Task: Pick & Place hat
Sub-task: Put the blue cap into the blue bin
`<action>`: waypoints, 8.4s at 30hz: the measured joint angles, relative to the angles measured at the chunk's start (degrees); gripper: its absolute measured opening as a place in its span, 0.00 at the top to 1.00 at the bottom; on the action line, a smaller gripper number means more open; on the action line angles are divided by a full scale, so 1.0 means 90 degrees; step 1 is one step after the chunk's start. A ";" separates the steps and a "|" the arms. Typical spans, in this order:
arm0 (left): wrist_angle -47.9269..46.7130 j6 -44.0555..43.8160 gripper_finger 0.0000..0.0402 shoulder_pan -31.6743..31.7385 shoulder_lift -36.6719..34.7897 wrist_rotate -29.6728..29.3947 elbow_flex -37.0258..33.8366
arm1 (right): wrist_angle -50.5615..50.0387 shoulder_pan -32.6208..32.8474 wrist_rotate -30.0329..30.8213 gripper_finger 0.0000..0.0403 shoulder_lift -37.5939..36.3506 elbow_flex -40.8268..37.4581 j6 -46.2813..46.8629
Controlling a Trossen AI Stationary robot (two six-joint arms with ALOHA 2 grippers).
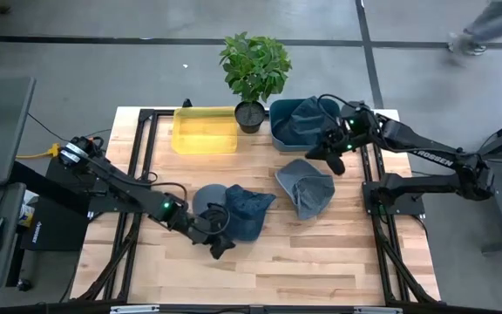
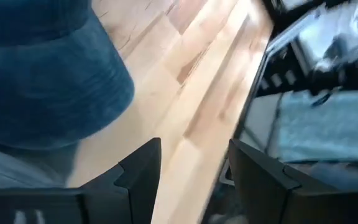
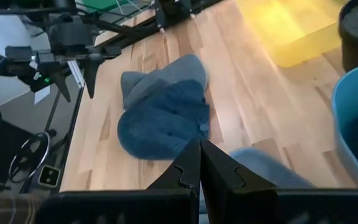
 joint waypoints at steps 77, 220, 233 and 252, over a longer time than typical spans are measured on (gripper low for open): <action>-0.7009 0.3669 0.54 -0.0753 0.4714 -0.2815 0.5799 | 0.0026 0.0921 0.1080 1.00 -0.0642 -0.0002 0.0500; -0.6324 1.3673 0.99 0.0797 0.5217 -0.5652 0.9003 | -0.0470 0.0768 0.1080 0.42 -0.0639 0.0005 -0.4073; -0.4607 1.6280 0.99 0.0792 0.5217 -0.5080 0.9003 | -0.0974 0.0937 0.1107 0.42 -0.0639 0.0002 -0.5002; -0.4171 1.6396 0.99 0.0699 0.5209 -0.5101 0.9003 | -0.1109 0.1036 0.1379 0.42 -0.0120 0.0000 -0.5822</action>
